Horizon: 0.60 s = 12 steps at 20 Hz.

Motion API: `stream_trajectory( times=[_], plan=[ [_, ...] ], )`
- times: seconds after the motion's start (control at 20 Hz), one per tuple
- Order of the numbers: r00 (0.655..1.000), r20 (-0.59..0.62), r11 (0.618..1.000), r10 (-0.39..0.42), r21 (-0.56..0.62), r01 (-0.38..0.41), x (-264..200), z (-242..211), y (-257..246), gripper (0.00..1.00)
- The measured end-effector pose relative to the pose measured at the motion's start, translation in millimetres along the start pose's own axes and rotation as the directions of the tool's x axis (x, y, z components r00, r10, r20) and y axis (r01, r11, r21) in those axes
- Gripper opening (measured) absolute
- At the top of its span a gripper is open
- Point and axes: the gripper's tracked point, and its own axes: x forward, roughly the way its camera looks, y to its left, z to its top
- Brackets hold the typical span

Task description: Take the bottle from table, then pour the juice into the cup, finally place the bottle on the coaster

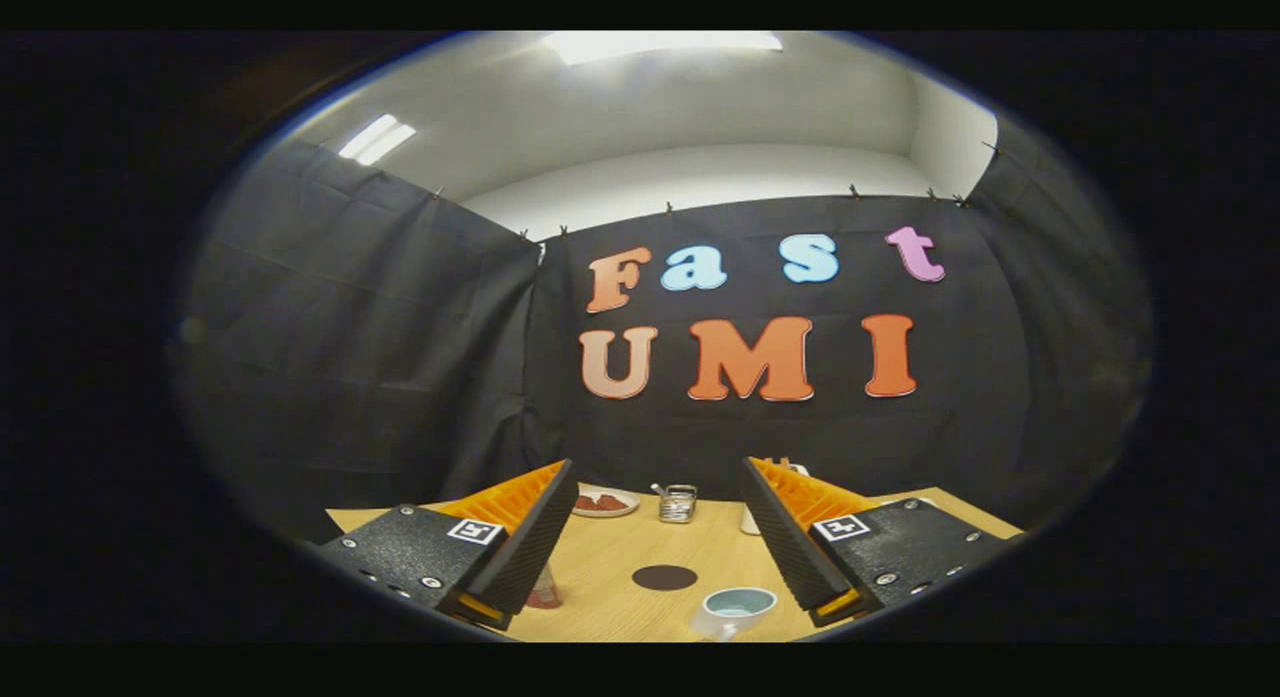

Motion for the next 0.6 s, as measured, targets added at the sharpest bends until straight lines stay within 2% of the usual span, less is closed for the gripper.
stream_trajectory(
  times=[0.6],
  plan=[
    [0.989,-0.098,0.992,0.107,0.084,-0.099,9,-83,55,0.97]
  ],
)
